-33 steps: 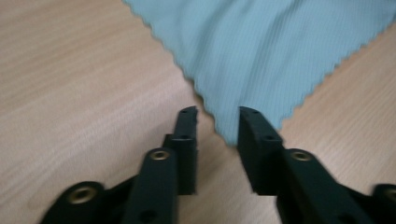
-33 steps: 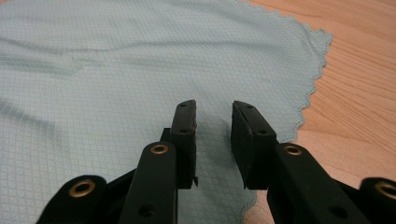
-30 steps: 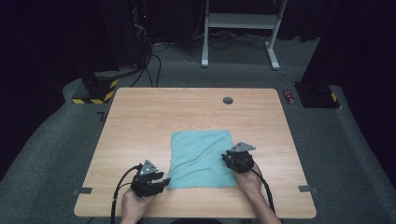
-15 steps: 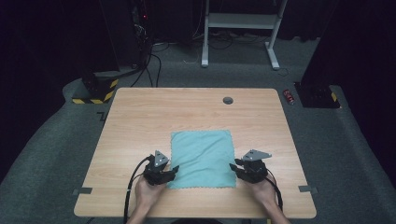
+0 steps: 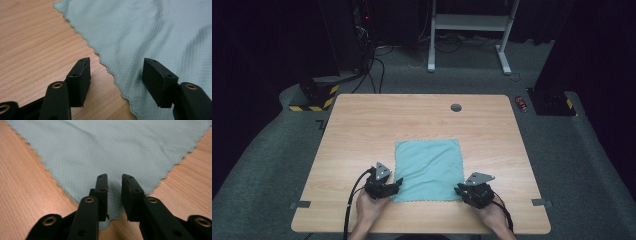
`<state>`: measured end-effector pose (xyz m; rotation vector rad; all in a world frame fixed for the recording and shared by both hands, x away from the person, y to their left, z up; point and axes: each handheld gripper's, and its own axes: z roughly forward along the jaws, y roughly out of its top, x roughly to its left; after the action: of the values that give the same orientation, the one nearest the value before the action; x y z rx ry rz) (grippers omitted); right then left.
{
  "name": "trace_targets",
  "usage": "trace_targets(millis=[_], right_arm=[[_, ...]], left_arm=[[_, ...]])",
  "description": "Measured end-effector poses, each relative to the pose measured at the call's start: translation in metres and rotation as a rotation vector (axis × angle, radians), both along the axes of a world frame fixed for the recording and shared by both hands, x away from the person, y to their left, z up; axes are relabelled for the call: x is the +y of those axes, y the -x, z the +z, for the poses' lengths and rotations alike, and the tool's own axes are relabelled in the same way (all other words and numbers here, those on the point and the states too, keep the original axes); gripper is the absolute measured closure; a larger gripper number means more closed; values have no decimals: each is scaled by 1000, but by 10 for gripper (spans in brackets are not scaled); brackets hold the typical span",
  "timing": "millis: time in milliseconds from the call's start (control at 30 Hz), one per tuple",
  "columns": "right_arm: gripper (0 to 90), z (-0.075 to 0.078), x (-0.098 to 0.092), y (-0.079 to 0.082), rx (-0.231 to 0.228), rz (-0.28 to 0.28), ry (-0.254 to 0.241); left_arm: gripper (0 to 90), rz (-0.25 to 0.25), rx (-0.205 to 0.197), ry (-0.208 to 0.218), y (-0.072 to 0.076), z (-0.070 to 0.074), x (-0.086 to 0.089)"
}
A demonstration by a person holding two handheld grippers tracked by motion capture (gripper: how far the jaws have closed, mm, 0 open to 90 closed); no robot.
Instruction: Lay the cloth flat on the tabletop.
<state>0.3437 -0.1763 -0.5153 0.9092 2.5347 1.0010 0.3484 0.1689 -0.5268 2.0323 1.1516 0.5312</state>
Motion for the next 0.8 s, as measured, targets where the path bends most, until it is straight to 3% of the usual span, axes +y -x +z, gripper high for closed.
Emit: trace_targets(millis=[133,167,267,400,467,600,733,800], right_arm=[[893,1,-1,2,-10,45,28],[894,2,-1,3,-19,52,39],[893,3,-3,-1,9,54,34],[888,4,-3,1,1,55,51],[844,6,-4,4,-3,61,48],[791,10,-8,11,-13,62,17],[796,8,-4,15,0,102,-3],[796,6,-1,15,12,114,-12]], left_arm=[[397,-2,-1,-2,0,0,0],[397,-4,3,1,0,0,1],[402,5,30,17,0,2,2],[410,-43,35,24,10,8,0],[410,-72,34,34,18,13,-2],[445,-130,23,2,34,18,-8],[581,-172,31,-52,46,17,-12],[632,-189,45,-57,48,15,-12]])
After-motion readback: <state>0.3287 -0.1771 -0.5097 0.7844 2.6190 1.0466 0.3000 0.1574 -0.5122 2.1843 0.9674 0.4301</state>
